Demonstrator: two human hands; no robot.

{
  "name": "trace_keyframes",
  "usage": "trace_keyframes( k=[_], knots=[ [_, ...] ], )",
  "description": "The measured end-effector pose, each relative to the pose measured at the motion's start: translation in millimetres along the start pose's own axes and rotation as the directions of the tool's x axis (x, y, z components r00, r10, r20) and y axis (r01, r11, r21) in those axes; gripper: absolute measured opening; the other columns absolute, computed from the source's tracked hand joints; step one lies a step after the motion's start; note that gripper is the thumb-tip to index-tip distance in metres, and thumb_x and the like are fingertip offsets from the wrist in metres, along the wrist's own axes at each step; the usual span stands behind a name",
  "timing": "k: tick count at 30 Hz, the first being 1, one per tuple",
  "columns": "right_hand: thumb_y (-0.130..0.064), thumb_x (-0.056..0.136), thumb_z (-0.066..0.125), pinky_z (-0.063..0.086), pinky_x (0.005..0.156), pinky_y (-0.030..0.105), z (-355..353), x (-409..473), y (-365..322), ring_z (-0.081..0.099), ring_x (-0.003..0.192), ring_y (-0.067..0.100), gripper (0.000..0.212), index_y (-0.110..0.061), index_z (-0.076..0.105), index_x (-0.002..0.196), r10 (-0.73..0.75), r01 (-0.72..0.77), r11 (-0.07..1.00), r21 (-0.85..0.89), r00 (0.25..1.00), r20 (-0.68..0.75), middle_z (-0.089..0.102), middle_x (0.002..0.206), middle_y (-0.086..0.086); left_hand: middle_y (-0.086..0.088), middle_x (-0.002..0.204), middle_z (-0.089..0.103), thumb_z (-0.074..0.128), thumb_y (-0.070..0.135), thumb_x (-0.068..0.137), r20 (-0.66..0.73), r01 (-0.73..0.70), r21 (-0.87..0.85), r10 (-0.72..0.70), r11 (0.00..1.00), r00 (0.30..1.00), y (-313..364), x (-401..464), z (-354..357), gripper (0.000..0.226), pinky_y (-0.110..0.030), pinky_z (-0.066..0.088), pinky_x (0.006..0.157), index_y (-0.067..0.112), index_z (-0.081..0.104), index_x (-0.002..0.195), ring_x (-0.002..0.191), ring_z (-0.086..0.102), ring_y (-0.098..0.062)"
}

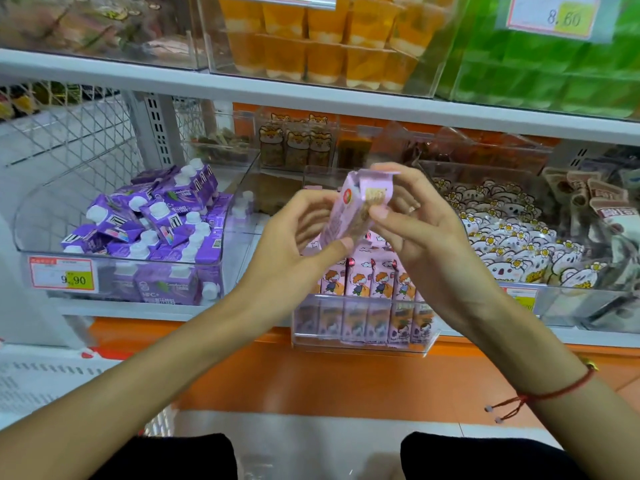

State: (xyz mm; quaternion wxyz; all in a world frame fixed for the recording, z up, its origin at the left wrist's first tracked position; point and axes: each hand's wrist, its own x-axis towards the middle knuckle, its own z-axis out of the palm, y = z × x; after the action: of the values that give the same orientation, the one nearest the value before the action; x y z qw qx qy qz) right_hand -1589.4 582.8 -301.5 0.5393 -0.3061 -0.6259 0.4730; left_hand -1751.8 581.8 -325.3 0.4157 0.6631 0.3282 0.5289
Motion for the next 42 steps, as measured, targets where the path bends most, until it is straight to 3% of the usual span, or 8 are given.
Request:
trace_keyframes(
  k=[11,14,19,24,27,32,37,42],
  knots=[
    [-0.011,0.076,0.074,0.049,0.096,0.034,5,-2,12,0.052,0.118,0.011,0.067,-0.033,0.046,0.133,-0.014,0.016,0.97,-0.244,1.0,0.013,0.055,0.127,0.0,0.002,0.112,0.069,0.071,0.019,0.078,-0.151,0.102,-0.232,-0.139,0.967,0.979,0,2,-1,0.048,-0.021,0.056,0.079,0.011,0.051,0.121,0.095,0.07,-0.007],
    [-0.006,0.082,0.072,0.053,0.082,0.024,12,-6,15,0.059,0.106,0.005,0.043,-0.022,0.057,0.119,-0.067,0.061,0.962,-0.265,0.998,-0.01,0.061,0.116,0.0,0.001,0.108,0.07,0.073,0.02,0.075,-0.197,0.105,-0.254,-0.157,0.962,0.968,0,3,-2,0.054,-0.018,0.056,0.071,0.007,0.049,0.122,0.091,0.071,-0.006],
    [-0.013,0.089,0.063,0.048,0.076,0.013,11,-3,18,0.061,0.087,-0.001,0.017,-0.02,0.064,0.105,-0.011,-0.017,0.976,-0.217,0.992,-0.128,0.067,0.097,-0.008,0.013,0.133,0.053,0.072,0.028,0.071,-0.256,0.109,-0.296,-0.188,0.949,0.948,-3,9,-12,0.075,-0.024,0.053,0.09,0.022,0.038,0.137,0.107,0.062,0.001],
    [-0.016,0.093,0.056,0.049,0.071,0.016,5,3,22,0.06,0.08,0.008,0.012,-0.017,0.068,0.099,0.163,-0.169,0.986,-0.002,0.952,-0.258,0.067,0.096,0.001,0.009,0.127,0.058,0.064,0.002,0.086,-0.129,0.055,-0.086,-0.066,0.995,0.989,-4,7,-19,0.05,-0.011,0.047,0.085,0.023,0.051,0.13,0.108,0.06,0.005],
    [-0.016,0.088,0.062,0.05,0.068,0.016,1,4,19,0.062,0.082,0.008,0.016,-0.017,0.066,0.103,0.182,-0.158,0.98,0.121,0.956,-0.229,0.067,0.096,-0.001,0.003,0.116,0.066,0.068,0.011,0.085,-0.197,0.038,-0.029,-0.043,0.999,0.98,-3,5,-18,0.038,-0.016,0.052,0.084,0.021,0.058,0.121,0.1,0.065,0.0],
    [-0.029,0.088,0.065,0.048,0.074,0.011,3,20,30,0.063,0.094,0.001,0.03,-0.021,0.063,0.117,0.09,-0.13,0.969,-0.209,0.978,-0.19,0.067,0.109,-0.007,0.0,0.102,0.071,0.074,0.024,0.077,-0.417,-0.009,-0.042,-0.009,0.999,0.909,2,9,-21,0.034,-0.021,0.053,0.085,0.019,0.063,0.109,0.096,0.068,-0.007],
    [-0.016,0.094,0.058,0.046,0.091,0.027,-8,69,52,0.053,0.105,0.015,0.028,-0.017,0.057,0.122,-0.013,-0.013,0.637,-0.771,1.0,-0.028,0.06,0.117,0.002,0.001,0.104,0.067,0.073,0.008,0.081,-0.617,-0.083,-0.016,0.056,0.996,0.785,-4,17,-39,0.032,-0.011,0.049,0.079,0.016,0.059,0.109,0.092,0.065,0.002],
    [-0.017,0.096,0.044,0.038,0.097,0.039,-5,107,78,0.042,0.122,0.031,0.027,-0.018,0.066,0.112,0.107,0.046,0.244,-0.969,0.992,0.074,0.055,0.129,0.013,-0.001,0.106,0.066,0.071,0.007,0.083,-0.594,-0.069,0.064,0.094,0.996,0.799,-15,20,-44,0.032,-0.009,0.047,0.076,0.019,0.061,0.11,0.091,0.062,-0.003]
  ],
)
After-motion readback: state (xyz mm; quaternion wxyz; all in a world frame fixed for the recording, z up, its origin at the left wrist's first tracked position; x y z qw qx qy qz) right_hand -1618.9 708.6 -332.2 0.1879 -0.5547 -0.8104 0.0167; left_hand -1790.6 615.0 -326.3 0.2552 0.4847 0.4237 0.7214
